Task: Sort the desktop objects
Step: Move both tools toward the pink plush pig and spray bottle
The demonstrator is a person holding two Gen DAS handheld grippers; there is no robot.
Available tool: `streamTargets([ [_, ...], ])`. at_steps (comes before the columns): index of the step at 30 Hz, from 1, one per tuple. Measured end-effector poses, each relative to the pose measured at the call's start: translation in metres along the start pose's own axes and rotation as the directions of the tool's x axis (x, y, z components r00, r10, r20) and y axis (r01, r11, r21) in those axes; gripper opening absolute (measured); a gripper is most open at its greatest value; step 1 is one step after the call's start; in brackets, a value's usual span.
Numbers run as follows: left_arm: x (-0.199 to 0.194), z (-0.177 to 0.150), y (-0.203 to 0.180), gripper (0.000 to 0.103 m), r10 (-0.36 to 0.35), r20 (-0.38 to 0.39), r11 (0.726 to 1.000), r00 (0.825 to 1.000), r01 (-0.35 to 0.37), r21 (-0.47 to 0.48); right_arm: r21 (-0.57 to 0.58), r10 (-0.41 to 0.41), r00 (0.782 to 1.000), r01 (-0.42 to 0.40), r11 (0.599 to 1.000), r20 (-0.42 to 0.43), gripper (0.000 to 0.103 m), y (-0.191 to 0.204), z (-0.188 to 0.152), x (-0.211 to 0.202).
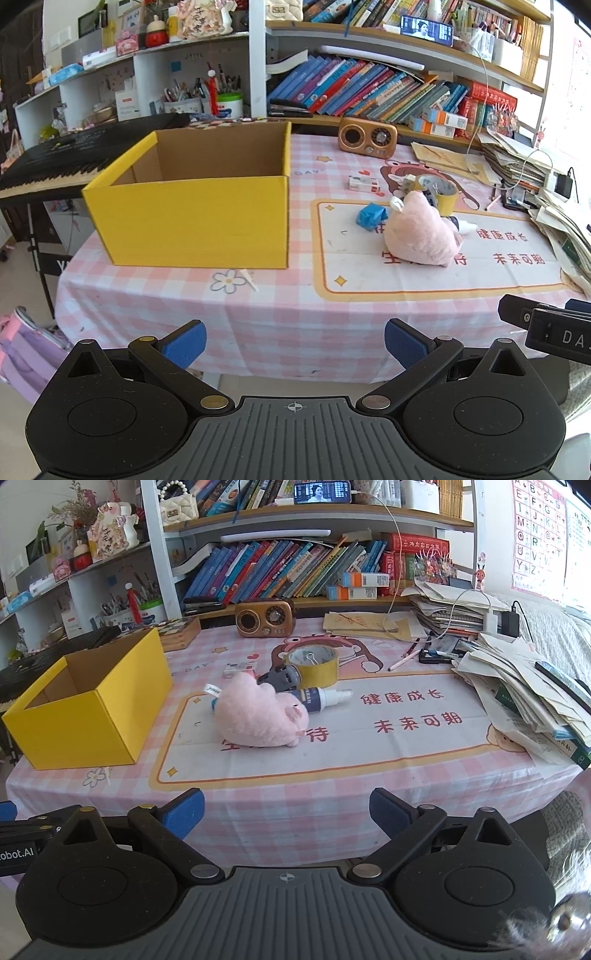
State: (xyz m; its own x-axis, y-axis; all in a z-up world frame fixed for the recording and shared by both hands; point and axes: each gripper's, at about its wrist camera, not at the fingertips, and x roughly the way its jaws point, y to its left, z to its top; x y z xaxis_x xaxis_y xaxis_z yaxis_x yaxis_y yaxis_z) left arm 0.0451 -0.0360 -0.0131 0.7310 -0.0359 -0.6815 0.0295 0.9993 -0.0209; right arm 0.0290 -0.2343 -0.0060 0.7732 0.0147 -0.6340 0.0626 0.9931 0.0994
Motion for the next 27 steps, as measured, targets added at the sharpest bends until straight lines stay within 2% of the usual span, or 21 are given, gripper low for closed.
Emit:
streamTargets([
  [13,0.035,0.02,-0.035,0.103,-0.05,-0.022,0.999,0.999,0.05,0.003,0.01,-0.028,0.999,0.028,1.0,-0.023,0.097,-0.034,0.021,0.03],
  [27,0.072,0.043,-0.082,0.103,-0.073,-0.052,0.997,0.996,0.074,0.016,0.012,-0.026,0.999,0.027,1.0,-0.046,0.097,-0.078,0.047,0.064],
])
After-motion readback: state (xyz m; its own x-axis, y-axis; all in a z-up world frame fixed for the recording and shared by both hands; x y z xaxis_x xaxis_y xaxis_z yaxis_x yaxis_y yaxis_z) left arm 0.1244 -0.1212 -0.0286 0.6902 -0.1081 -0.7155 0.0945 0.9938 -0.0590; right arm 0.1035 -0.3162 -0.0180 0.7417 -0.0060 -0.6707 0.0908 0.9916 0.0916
